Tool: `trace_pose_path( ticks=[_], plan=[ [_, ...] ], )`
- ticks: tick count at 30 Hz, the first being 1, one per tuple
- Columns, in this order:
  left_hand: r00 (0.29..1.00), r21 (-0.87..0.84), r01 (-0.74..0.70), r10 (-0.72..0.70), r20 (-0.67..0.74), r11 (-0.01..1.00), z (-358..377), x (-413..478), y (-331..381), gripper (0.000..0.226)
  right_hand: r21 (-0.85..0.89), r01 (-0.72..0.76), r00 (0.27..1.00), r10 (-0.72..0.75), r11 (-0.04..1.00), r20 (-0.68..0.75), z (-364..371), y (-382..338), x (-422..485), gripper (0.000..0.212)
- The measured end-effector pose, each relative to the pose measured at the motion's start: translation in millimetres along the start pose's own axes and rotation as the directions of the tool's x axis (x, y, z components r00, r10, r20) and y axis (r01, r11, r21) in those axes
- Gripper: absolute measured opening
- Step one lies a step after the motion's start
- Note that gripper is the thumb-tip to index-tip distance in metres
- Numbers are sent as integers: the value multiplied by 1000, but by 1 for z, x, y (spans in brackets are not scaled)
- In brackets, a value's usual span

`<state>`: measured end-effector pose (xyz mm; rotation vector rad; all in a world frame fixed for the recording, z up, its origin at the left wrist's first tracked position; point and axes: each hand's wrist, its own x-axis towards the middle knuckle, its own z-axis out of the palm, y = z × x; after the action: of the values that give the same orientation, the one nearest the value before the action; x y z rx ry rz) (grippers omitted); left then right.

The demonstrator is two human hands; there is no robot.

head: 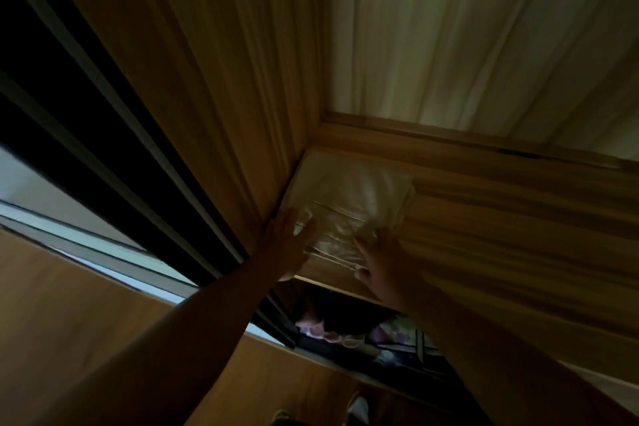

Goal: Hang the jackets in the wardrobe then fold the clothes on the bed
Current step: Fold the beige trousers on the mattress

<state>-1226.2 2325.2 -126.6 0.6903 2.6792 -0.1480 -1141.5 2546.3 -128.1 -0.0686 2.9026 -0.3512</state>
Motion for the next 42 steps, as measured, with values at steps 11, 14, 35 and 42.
trace_pose_path(
  ticks=[11, 14, 35, 42],
  plan=[
    [993, 90, 55, -45, -105, 994, -11, 44, -4, 64, -123, -8, 1000, 5, 992, -22, -5, 24, 54, 75],
    [992, 94, 62, -51, -114, 994, -11, 51, -2, 64, -130, 12, 1000, -11, 991, 5, -6, 30, 57, 81],
    [995, -167, 88, -95, -38, 982, -6, -10, 11, 75, -31, 68, 991, -72, 997, -116, -10, 10, 43, 56],
    [975, -469, 207, -218, 31, 858, 37, -107, 22, 44, 201, 324, 945, -325, 924, -29, 7, -31, -21, 33]
  ],
)
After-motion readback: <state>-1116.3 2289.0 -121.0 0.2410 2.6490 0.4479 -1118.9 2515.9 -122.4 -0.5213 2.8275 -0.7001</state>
